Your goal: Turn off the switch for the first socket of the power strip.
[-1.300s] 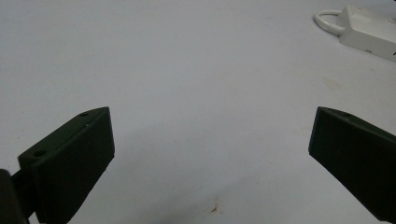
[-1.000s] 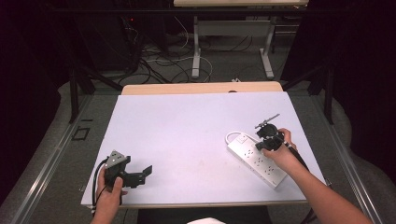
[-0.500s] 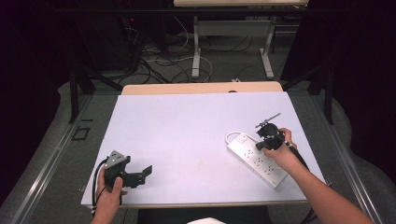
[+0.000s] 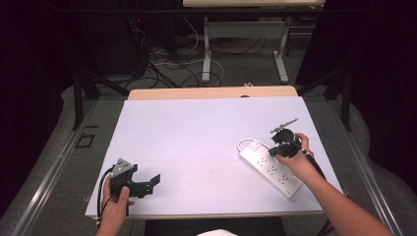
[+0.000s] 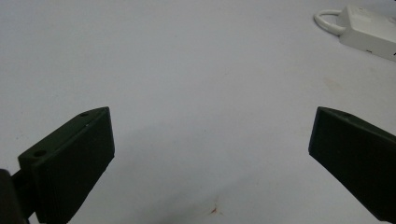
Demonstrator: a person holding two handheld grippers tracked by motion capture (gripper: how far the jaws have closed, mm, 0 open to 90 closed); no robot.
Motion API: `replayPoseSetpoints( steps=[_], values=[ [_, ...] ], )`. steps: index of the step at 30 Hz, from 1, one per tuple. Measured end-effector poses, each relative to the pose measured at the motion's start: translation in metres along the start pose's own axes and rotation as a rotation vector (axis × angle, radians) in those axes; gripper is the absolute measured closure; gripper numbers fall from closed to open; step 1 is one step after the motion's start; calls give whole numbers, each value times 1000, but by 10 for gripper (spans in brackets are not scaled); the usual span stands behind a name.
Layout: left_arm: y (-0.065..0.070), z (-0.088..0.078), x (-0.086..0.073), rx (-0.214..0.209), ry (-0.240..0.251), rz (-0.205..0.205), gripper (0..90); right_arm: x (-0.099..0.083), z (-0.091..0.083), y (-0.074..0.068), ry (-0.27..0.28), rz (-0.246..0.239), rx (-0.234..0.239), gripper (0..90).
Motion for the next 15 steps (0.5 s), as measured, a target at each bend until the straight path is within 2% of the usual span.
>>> replayPoseSetpoints(
  steps=[7, 9, 13, 15],
  values=[
    [0, 0, 0, -1, 3, -1, 1, 5, -4, -1, 47, 21, 13, 710],
    [0, 1, 0, -1, 3, -3, 1, 6, -4, -1, 54, 24, 18, 702],
    [0, 1, 0, -2, 3, -3, 1, 7, -5, -1, 74, -1, 26, 613],
    [0, 1, 0, -2, 1, -3, 1, 8, -6, -3, 78, 10, 24, 593]
  ],
)
Point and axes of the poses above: each handheld gripper's, and its own axes: z roughly forward along the jaws, x roughly out of its top, y roughly to its right, the point moved 8 cm from there along z, roughly forward along the jaws, and after that the axes turned 12 degrees about -z, right-handed, at the moved point
